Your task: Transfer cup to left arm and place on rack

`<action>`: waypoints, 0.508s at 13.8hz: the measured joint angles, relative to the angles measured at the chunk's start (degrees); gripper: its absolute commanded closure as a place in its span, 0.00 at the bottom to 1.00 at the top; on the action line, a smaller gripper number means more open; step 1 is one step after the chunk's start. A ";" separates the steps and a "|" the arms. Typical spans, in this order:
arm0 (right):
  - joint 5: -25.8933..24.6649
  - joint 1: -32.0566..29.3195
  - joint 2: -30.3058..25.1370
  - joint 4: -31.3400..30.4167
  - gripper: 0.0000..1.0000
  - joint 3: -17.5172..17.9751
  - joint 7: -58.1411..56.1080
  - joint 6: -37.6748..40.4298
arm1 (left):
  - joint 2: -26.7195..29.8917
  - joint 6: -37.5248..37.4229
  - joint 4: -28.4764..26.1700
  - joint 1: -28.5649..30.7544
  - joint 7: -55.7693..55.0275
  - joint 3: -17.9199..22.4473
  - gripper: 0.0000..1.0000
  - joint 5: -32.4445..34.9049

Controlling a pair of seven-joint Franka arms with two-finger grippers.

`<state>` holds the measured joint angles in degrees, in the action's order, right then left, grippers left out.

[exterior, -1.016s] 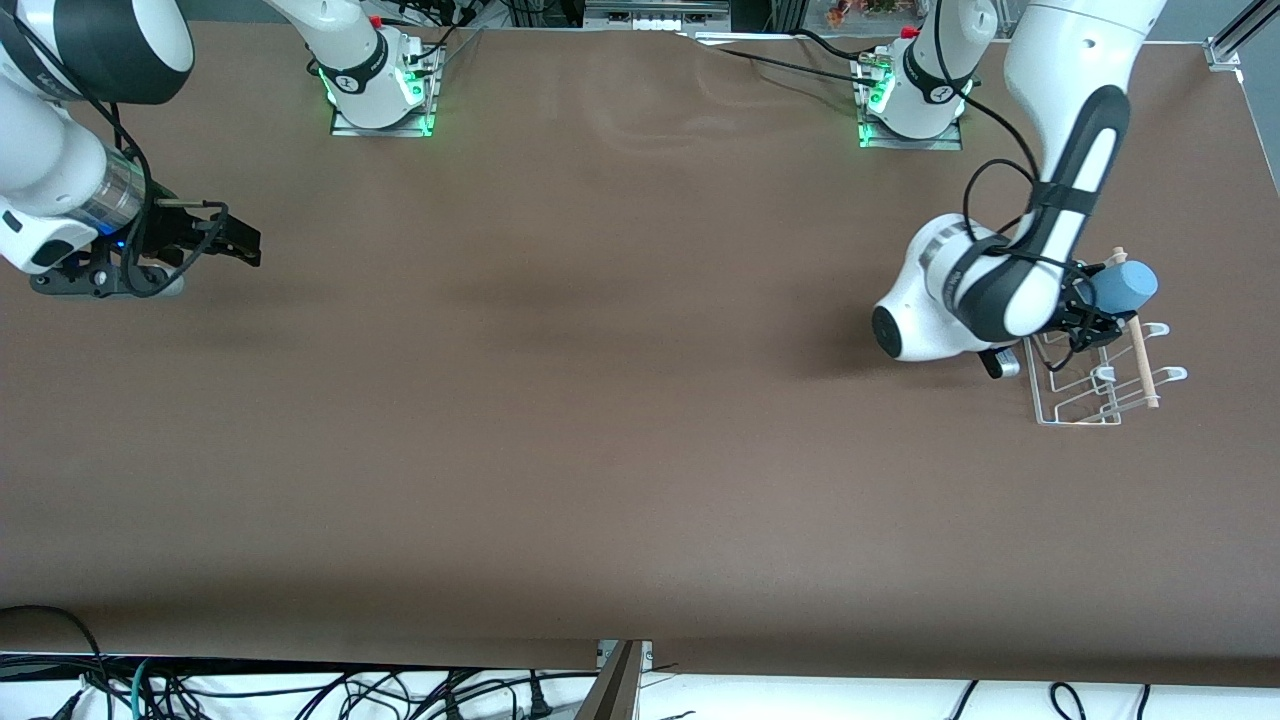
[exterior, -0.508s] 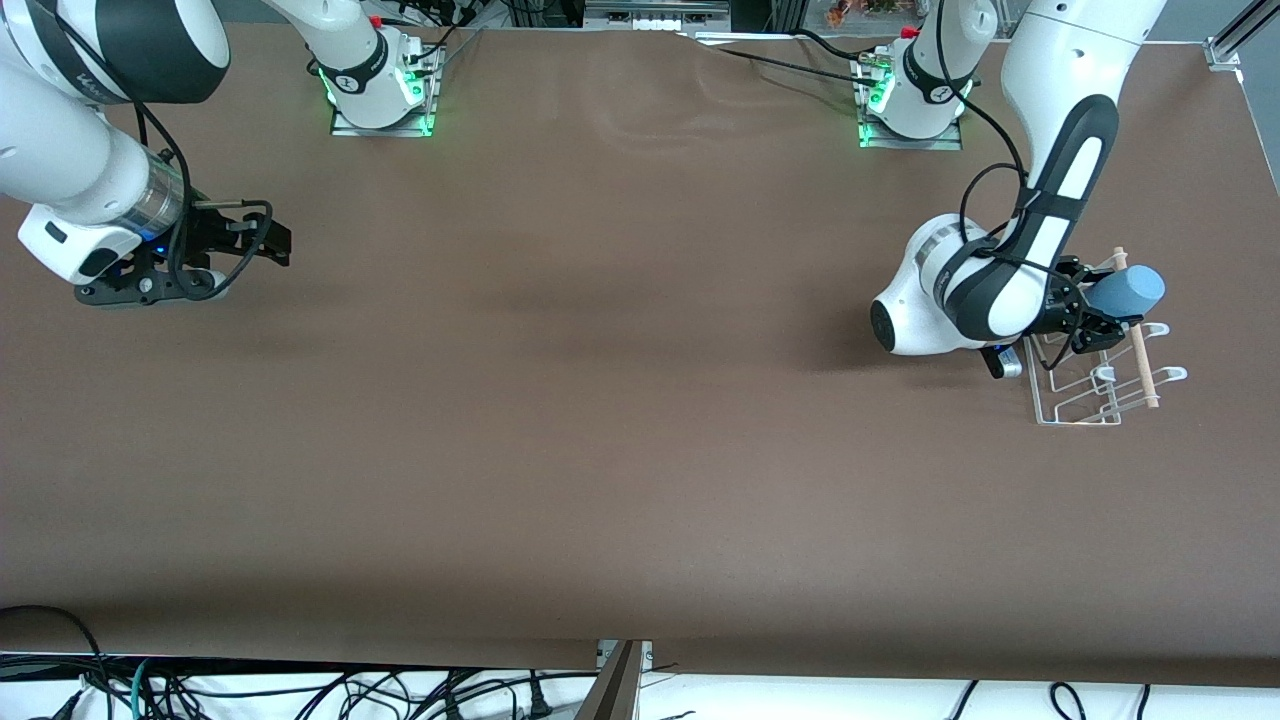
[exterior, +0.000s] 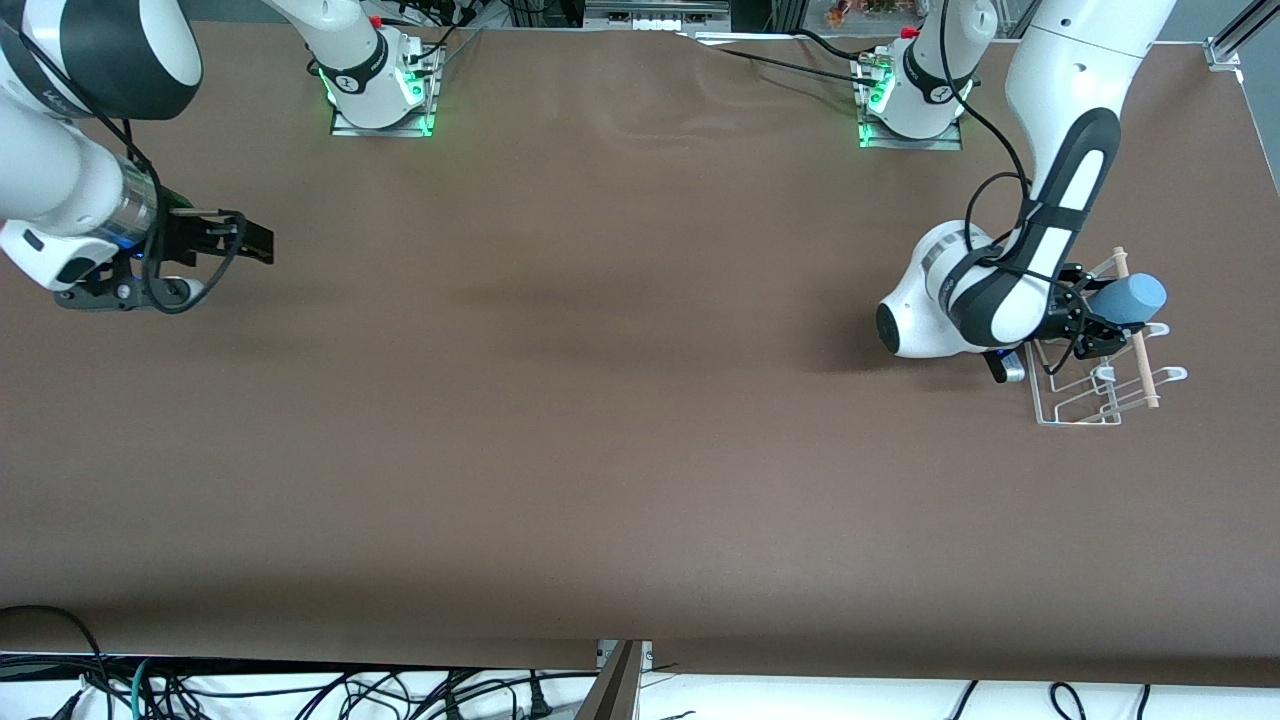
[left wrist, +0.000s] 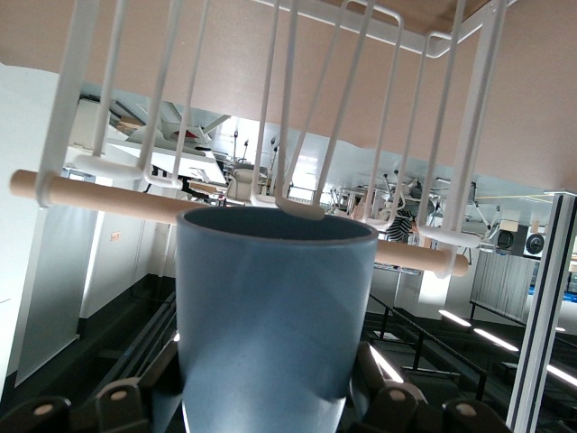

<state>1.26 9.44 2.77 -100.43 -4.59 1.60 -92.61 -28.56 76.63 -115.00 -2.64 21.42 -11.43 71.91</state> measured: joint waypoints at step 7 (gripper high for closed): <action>3.92 0.10 -4.18 7.67 0.01 -3.92 -0.24 7.06 | -0.70 0.62 -0.70 0.31 -1.46 -0.07 0.00 0.00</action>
<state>5.18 9.54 -1.41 -92.76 -8.51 1.36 -85.55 -29.26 77.25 -115.69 -2.34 19.96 -11.51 71.91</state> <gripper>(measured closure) 0.009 0.220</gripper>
